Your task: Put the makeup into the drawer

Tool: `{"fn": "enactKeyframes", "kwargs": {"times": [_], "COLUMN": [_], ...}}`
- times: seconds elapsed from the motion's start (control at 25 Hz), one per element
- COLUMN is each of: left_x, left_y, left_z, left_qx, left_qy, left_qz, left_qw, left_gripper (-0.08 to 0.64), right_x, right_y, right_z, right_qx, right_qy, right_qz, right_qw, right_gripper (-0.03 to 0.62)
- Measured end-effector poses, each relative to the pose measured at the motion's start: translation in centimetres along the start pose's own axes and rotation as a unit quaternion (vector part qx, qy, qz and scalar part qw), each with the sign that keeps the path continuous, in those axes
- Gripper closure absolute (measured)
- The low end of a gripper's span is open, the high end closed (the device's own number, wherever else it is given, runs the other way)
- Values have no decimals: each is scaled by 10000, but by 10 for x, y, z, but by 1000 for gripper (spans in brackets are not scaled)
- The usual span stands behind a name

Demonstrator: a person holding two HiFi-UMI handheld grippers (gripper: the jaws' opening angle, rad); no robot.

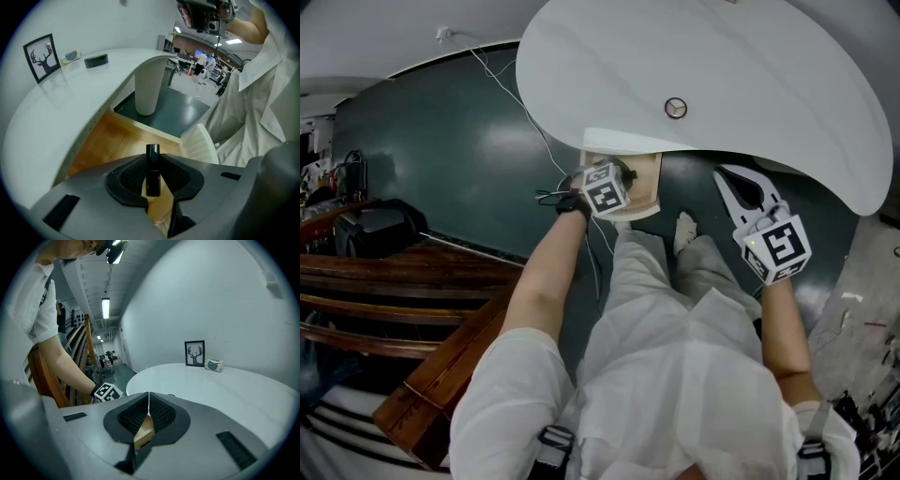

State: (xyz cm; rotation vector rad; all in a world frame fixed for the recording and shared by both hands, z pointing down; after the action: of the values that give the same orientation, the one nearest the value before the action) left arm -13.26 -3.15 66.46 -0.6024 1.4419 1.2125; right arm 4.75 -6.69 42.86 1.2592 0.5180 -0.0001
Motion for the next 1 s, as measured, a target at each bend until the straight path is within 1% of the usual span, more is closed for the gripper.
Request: {"fn": "enactKeyframes", "kwargs": {"times": [0.08, 0.28, 0.44, 0.52, 0.64, 0.76, 0.92, 1.0], "left_x": [-12, -41, -62, -71, -86, -101, -117, -123], "left_y": [5, 17, 23, 20, 16, 14, 20, 25], "left_z": [-1, -4, -5, -4, -1, 0, 0, 1], "left_qx": [51, 392, 403, 268, -63, -309, -673, -782], "left_qy": [-56, -149, -240, -210, -162, -167, -182, -165], "left_qz": [-55, -169, -216, -208, -229, -216, -298, -329], "left_qw": [10000, 9990, 9987, 9992, 9996, 9991, 9971, 9963], "left_gripper": [462, 462, 462, 462, 462, 462, 462, 462], "right_x": [-2, -6, -11, -12, -13, -13, -12, -12], "right_y": [1, 6, 13, 17, 26, 34, 42, 45], "right_z": [2, 6, 8, 8, 7, 9, 12, 13], "right_qx": [5, -11, -73, -125, -176, -231, -292, -315], "right_qy": [-10, -19, -17, -8, -10, 13, 53, 82], "right_qz": [-1, 4, 7, 2, -34, -69, -112, -123], "right_qw": [10000, 10000, 10000, 9999, 9998, 9997, 9995, 9994], "right_gripper": [581, 581, 581, 581, 581, 581, 581, 581]}}
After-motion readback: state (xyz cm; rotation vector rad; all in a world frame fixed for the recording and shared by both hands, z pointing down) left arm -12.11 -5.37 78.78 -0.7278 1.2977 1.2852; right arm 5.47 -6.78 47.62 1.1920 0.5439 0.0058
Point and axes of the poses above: the fingertips, and each gripper's own axes: x backward along the fingers, z to its right, y out of its underside, the point moved 3 cm from there along x, backward along the fingers, and after that the axes turned 14 degrees about -y, right-handed, at the moved point
